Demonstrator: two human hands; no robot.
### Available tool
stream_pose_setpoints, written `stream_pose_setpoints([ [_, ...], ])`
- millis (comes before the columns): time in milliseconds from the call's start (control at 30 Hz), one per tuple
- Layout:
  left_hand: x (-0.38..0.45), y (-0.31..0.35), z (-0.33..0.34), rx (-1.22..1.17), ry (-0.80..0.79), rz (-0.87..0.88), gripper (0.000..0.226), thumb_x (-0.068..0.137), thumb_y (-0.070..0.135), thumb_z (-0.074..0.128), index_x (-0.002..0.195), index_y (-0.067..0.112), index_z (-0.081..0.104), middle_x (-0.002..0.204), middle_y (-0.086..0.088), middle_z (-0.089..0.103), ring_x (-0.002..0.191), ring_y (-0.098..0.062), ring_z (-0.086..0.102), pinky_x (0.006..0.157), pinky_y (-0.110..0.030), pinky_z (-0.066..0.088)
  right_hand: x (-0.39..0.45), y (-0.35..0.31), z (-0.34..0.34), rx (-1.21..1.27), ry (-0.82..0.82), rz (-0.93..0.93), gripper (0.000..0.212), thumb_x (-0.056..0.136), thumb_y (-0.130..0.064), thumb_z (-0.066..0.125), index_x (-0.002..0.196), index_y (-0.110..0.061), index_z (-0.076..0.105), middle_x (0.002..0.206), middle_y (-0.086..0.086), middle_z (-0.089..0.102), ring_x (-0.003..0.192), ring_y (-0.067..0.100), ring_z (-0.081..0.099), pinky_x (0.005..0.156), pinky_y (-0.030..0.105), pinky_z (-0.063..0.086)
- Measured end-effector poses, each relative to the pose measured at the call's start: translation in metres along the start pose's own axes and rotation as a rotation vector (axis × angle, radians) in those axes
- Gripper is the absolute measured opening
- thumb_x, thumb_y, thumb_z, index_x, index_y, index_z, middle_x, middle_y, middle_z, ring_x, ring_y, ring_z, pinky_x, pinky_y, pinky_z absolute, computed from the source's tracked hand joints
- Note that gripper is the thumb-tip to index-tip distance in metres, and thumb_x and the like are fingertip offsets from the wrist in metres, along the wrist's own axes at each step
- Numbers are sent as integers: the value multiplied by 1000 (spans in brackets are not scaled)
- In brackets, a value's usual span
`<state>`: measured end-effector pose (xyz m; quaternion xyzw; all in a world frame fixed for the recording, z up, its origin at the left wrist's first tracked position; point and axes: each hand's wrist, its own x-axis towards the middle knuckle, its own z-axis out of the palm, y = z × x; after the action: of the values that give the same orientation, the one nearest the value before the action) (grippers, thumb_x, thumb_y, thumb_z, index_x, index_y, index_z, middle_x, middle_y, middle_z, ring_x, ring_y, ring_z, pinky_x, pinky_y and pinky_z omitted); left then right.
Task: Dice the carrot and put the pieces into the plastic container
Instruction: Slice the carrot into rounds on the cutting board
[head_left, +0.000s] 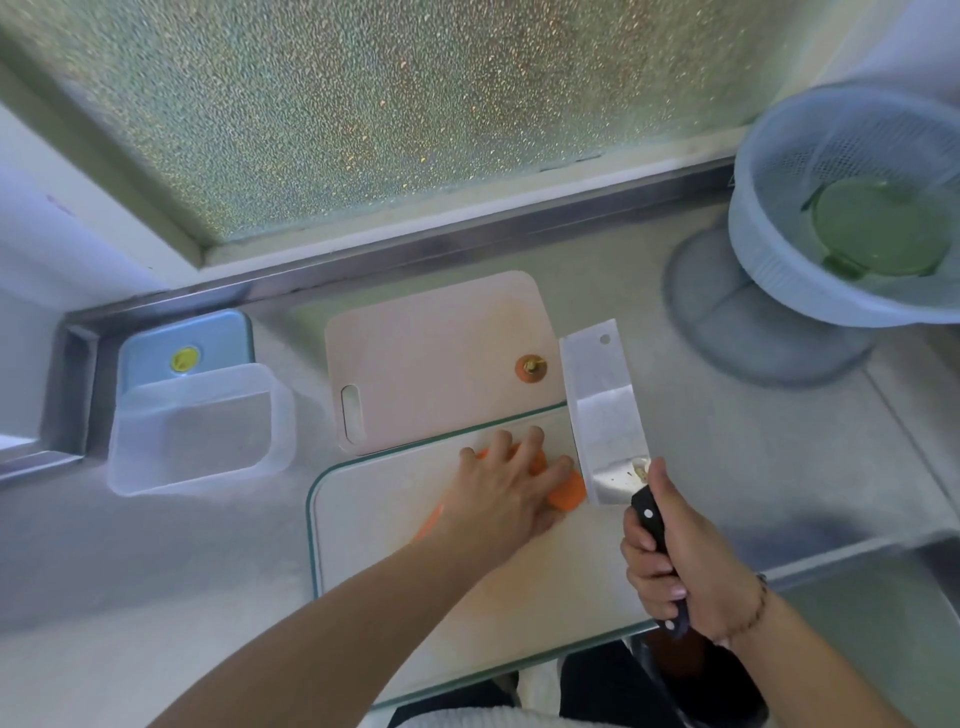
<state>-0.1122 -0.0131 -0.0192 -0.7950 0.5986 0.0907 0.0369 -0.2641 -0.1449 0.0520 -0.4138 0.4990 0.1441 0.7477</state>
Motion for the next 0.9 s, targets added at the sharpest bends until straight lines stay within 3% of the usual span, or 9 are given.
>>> stream_pose_setpoints([
  [100, 7, -4, -3, 25, -19, 9, 51, 94, 58, 46, 137, 32, 37, 142, -12, 43, 106, -36, 51, 68, -45, 47, 0, -1, 1, 13, -1, -4, 70, 78, -80, 29, 55, -15, 33, 48, 1, 22, 34, 12, 17, 39, 19, 19],
  [233, 13, -25, -11, 29, -56, -129, 50, 88, 59, 33, 126, 32, 52, 128, -9, 56, 94, -32, 55, 58, -41, 49, -1, -3, 0, 17, 4, -1, 70, 77, -81, 30, 54, -15, 33, 48, 1, 22, 34, 12, 17, 41, 20, 17],
  [367, 10, -43, -17, -14, -124, -146, 56, 97, 59, 35, 147, 34, 33, 148, -7, 30, 120, -34, 40, 84, -43, 45, -1, -2, 1, 9, 8, -10, 70, 77, -81, 30, 55, -15, 32, 49, 1, 21, 35, 12, 16, 43, 21, 16],
  [500, 5, -39, -26, -112, -122, -146, 61, 96, 59, 48, 148, 32, 33, 150, -5, 28, 125, -32, 37, 90, -42, 48, 0, -1, 8, -1, -3, -10, 69, 77, -81, 30, 55, -15, 33, 49, 2, 21, 36, 12, 16, 43, 22, 16],
  [667, -5, -39, -12, -157, -16, -139, 71, 90, 65, 53, 148, 28, 36, 149, -4, 34, 124, -32, 41, 89, -43, 45, -2, -2, 17, -61, -18, -30, 69, 77, -80, 30, 56, -15, 33, 51, 3, 22, 36, 13, 17, 41, 23, 18],
  [767, -14, -44, -10, -251, 115, -141, 76, 87, 70, 45, 148, 25, 41, 153, -6, 41, 130, -35, 42, 100, -49, 41, -5, -4, 21, -82, -13, -45, 69, 78, -80, 29, 56, -15, 32, 51, 3, 21, 38, 13, 15, 44, 26, 14],
  [833, -31, -50, -10, -382, 256, -220, 75, 87, 69, 47, 145, 22, 44, 150, -6, 44, 131, -32, 41, 105, -48, 38, -7, -5, 24, -132, 6, -61, 69, 78, -79, 29, 56, -15, 32, 52, 4, 19, 38, 14, 14, 44, 26, 14],
  [900, -56, -50, -8, -464, 368, -322, 72, 85, 68, 55, 136, 19, 53, 136, -4, 55, 121, -29, 50, 98, -44, 45, -9, -4, 28, -240, 34, -99, 69, 79, -78, 29, 56, -13, 32, 51, 5, 19, 39, 12, 15, 44, 25, 15],
])
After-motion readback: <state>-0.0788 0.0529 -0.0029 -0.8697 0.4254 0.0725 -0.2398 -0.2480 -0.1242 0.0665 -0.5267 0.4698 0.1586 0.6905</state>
